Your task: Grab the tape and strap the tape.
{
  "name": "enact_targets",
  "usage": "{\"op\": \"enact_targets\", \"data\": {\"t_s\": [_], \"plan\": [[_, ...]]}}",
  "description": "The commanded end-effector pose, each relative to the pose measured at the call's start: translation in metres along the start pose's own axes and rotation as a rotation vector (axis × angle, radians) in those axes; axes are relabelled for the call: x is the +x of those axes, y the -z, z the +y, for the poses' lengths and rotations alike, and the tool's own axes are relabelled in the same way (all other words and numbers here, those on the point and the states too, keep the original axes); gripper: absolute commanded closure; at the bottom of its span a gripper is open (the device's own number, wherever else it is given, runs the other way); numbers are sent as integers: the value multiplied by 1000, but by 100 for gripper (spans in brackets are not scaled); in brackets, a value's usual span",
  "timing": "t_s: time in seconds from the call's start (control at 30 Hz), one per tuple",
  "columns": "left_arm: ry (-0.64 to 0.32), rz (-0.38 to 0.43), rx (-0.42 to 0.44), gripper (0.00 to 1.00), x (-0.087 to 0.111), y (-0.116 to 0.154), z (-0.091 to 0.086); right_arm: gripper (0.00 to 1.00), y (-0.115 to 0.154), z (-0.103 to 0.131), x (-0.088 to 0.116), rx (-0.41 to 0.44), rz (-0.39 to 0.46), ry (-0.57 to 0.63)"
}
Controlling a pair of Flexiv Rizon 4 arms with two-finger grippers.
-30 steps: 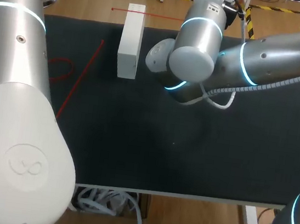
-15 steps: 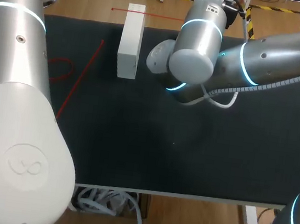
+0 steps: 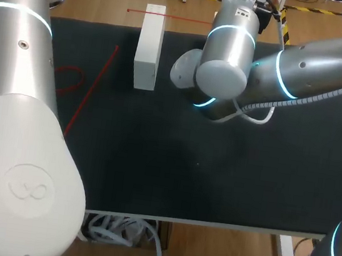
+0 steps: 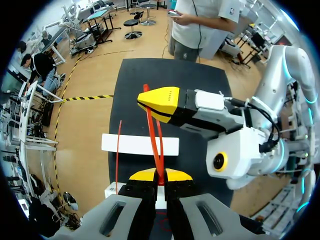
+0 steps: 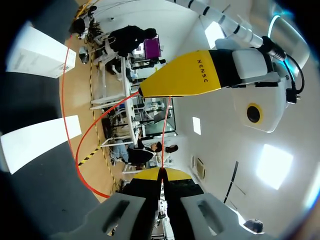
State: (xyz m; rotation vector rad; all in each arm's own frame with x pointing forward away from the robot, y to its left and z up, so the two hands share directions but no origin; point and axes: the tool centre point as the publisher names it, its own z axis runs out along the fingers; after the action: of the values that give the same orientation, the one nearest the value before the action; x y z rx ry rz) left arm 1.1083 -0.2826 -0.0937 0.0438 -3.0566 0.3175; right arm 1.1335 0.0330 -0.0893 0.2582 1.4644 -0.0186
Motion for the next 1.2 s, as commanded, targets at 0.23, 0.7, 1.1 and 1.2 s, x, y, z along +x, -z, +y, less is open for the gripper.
{"op": "enact_targets", "data": {"t_s": [0.23,0.7,1.1,1.2], "plan": [[1,9,-9,100,-3,3,-3,100,-1,-5,-5,-10,7,10],[1,9,-9,100,-3,3,-3,100,2,3,-2,-16,13,7],[1,9,-9,100,-3,3,-3,100,1,4,-3,-12,6,2],[1,9,-9,100,-3,3,-3,100,1,5,-3,-11,5,0]]}}
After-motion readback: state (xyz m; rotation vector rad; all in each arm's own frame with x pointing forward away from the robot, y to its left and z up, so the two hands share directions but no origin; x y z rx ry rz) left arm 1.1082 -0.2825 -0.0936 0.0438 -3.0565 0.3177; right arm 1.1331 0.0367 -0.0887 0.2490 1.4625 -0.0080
